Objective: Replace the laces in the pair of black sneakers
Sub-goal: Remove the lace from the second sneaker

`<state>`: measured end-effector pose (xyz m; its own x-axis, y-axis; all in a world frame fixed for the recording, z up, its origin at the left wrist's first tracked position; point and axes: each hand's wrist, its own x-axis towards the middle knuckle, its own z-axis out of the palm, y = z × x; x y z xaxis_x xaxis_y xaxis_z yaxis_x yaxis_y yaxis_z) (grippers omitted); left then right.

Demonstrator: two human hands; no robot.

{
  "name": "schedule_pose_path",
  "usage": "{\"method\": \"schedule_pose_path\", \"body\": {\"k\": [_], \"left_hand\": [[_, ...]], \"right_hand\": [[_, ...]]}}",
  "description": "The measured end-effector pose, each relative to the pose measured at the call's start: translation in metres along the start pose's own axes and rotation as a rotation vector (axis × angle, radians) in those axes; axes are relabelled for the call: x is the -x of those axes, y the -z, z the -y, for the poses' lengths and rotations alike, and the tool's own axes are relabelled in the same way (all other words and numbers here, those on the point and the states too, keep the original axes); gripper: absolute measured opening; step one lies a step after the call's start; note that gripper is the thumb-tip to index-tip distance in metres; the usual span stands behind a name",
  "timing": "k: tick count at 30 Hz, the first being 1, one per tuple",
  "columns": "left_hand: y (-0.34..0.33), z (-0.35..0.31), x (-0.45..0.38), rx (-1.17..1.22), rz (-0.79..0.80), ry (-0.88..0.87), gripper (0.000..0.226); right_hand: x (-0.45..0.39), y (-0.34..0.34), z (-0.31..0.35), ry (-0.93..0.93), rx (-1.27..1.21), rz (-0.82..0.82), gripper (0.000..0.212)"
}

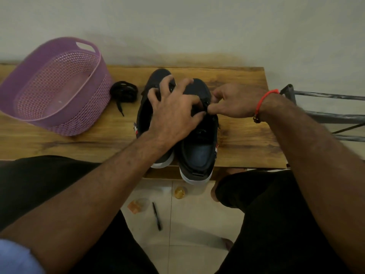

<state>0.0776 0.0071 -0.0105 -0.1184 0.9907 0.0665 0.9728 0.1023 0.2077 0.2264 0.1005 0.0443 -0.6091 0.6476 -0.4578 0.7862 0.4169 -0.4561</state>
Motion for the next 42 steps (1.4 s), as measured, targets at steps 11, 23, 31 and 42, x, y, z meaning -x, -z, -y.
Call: {"method": "schedule_pose_path", "body": {"k": [11,23,31,42], "left_hand": [[0.04,0.06,-0.021,-0.026,-0.276,0.394,0.018],[0.016,0.026,0.011,0.053,0.031,0.106,0.039],[0.025,0.026,0.011,0.139,0.015,0.168,0.014],[0.026,0.027,0.005,0.234,0.075,0.216,0.009]], "right_hand": [[0.0,0.001,-0.003,-0.011,0.011,0.007,0.029],[-0.008,-0.008,-0.001,0.007,-0.017,-0.091,0.034],[-0.019,-0.036,0.01,0.11,0.199,-0.329,0.026],[-0.023,-0.044,0.015,0.183,0.249,-0.431,0.015]]}}
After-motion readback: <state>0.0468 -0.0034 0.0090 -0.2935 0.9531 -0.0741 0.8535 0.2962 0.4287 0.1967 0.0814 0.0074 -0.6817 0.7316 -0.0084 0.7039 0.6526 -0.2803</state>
